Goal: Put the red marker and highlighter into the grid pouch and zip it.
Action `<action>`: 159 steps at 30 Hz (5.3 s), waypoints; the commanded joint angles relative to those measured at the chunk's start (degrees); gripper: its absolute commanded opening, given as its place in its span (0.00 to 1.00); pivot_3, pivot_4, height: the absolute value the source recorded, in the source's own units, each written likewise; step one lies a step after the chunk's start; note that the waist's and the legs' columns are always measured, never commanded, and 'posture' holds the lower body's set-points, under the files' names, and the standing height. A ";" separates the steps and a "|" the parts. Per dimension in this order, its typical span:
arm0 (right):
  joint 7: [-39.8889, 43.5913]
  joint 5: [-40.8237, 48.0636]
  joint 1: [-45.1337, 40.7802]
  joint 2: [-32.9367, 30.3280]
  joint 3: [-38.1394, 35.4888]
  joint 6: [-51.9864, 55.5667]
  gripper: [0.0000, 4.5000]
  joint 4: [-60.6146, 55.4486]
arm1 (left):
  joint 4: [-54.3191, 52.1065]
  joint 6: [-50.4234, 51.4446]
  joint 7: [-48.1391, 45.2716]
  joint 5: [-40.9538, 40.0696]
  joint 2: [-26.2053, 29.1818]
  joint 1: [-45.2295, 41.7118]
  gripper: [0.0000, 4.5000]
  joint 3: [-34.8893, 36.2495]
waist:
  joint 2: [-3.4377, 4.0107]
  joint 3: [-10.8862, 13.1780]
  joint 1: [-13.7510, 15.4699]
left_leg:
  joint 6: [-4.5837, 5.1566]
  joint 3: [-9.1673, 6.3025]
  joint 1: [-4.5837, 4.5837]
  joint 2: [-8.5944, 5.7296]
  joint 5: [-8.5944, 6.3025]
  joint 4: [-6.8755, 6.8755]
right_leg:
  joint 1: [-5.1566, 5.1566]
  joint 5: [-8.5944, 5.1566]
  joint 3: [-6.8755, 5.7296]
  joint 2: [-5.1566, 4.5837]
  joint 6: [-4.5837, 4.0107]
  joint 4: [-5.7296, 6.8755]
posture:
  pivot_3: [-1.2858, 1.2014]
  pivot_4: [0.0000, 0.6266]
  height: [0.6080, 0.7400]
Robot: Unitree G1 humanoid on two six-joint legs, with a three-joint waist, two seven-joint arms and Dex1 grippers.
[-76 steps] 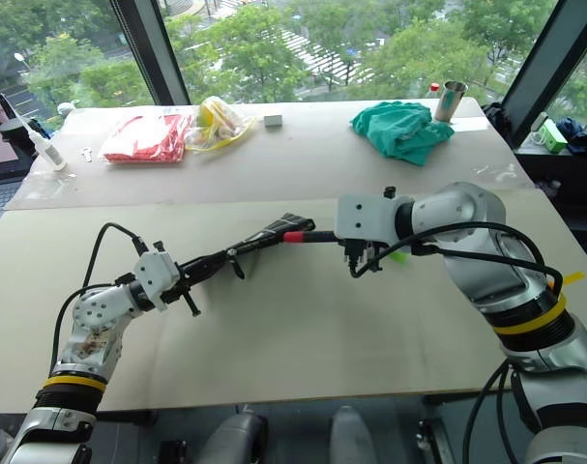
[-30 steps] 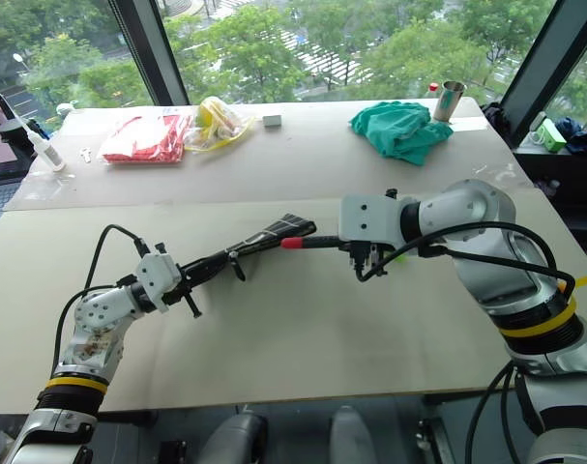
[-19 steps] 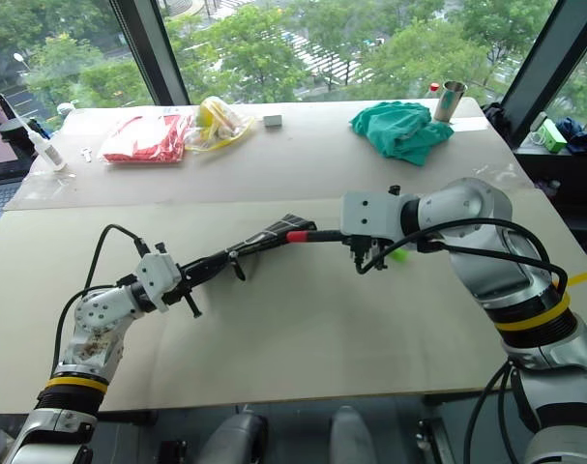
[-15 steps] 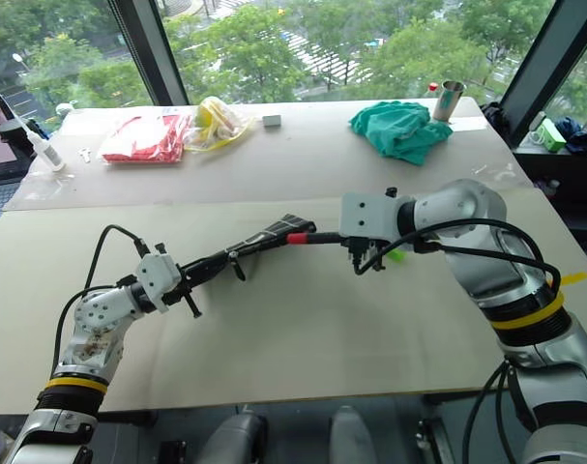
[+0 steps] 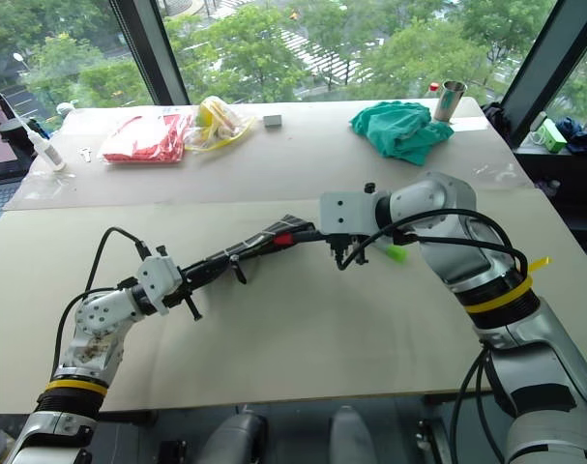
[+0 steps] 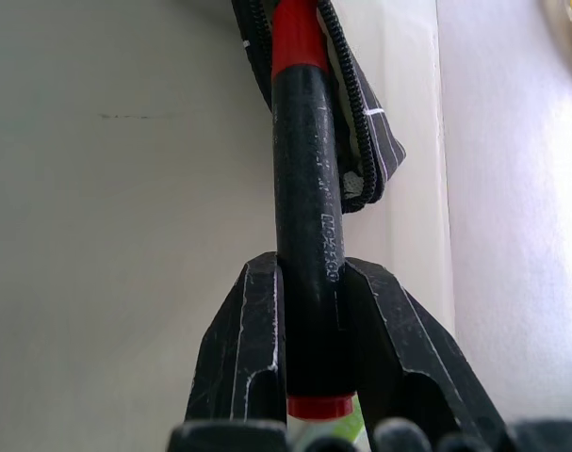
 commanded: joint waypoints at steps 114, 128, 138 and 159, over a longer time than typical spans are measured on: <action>2.52 -0.14 -2.18 -2.06 0.23 -3.37 0.22 -3.74 | -1.76 -0.22 0.62 -0.16 -1.73 -0.97 0.00 -0.85 | 0.09 0.03 0.03 | -0.05 -0.02 -0.07 -0.01 0.03 0.04 | -0.01 0.01 -0.02 0.00 0.01 -0.01 | 0.52 0.24 1.00; 0.21 -6.09 -6.40 13.13 8.48 0.47 0.22 -1.08 | -0.37 -0.84 0.48 0.29 -2.38 -1.79 0.00 -1.42 | 0.09 0.03 -0.19 | -0.12 -0.08 -0.06 -0.01 0.07 0.04 | -0.03 0.01 -0.03 0.01 0.01 0.05 | 0.52 0.24 1.00; -8.54 -9.47 -5.56 20.06 7.93 -1.82 0.72 6.73 | -0.34 -0.99 0.88 0.41 -2.71 -1.73 0.00 -1.47 | 0.09 0.03 -0.10 | -0.37 -0.13 -0.06 -0.03 0.22 0.04 | -0.06 0.01 -0.05 0.00 0.01 0.13 | 0.52 0.24 1.00; 9.62 24.60 11.15 -0.01 -13.88 26.15 0.99 -13.59 | -0.91 -0.67 1.18 0.11 -2.37 -1.14 0.00 -1.16 | 0.00 -0.02 0.26 | 0.02 -0.18 0.00 0.03 -0.01 -0.01 | 0.10 0.01 -0.11 0.04 0.01 0.01 | 0.52 0.24 1.00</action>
